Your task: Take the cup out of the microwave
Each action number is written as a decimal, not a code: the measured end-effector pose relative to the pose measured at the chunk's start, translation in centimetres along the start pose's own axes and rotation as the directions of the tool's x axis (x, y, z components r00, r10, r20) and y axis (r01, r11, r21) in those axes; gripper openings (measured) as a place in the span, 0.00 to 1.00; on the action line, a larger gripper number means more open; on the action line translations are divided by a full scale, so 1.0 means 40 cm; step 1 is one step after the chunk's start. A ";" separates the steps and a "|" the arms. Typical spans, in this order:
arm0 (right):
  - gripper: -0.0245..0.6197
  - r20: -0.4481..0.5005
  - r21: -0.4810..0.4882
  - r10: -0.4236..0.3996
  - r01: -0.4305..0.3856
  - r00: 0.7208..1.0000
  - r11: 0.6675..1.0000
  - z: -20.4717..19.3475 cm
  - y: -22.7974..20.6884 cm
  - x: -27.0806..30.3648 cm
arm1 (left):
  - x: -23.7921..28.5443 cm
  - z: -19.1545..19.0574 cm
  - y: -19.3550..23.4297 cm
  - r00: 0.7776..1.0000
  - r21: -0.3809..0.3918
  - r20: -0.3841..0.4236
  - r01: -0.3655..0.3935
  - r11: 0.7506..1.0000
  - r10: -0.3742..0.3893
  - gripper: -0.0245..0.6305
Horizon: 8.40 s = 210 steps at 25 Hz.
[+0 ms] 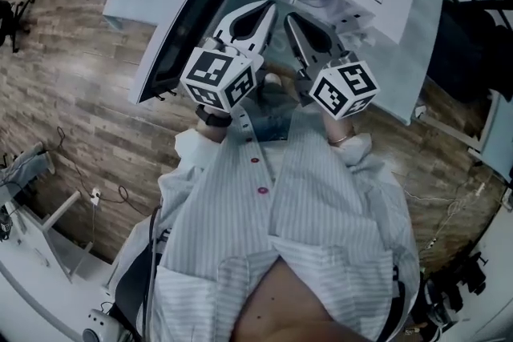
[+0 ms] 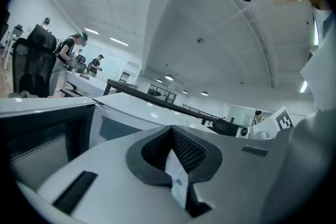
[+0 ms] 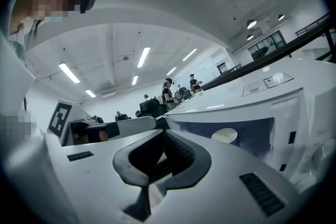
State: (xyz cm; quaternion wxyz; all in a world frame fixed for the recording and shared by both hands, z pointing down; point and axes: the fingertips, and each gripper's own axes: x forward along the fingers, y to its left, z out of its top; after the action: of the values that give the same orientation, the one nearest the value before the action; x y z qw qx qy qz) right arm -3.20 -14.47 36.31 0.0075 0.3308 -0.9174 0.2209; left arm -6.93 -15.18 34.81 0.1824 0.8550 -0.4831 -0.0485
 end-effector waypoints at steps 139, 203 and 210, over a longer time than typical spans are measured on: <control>0.10 0.008 0.175 -0.227 0.222 0.974 0.959 -0.119 -0.194 -0.095 | 0.169 -0.368 -0.002 0.932 0.044 -0.337 0.155 0.987 -0.132 0.13; 0.10 0.052 0.083 -0.073 0.069 0.996 0.994 0.025 -0.089 -0.125 | 0.019 0.003 -0.146 0.968 0.004 -0.033 0.251 0.968 -0.250 0.13; 0.10 0.045 0.089 -0.072 0.068 0.996 0.994 0.019 -0.085 -0.119 | 0.015 0.001 -0.138 0.967 0.002 -0.040 0.250 0.968 -0.250 0.13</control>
State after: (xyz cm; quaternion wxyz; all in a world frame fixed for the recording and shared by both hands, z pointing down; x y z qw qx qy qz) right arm 2.71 -14.22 36.23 -0.0213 0.3679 -0.8947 0.2526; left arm -2.15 -13.13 32.85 0.1814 0.9104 -0.3680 -0.0526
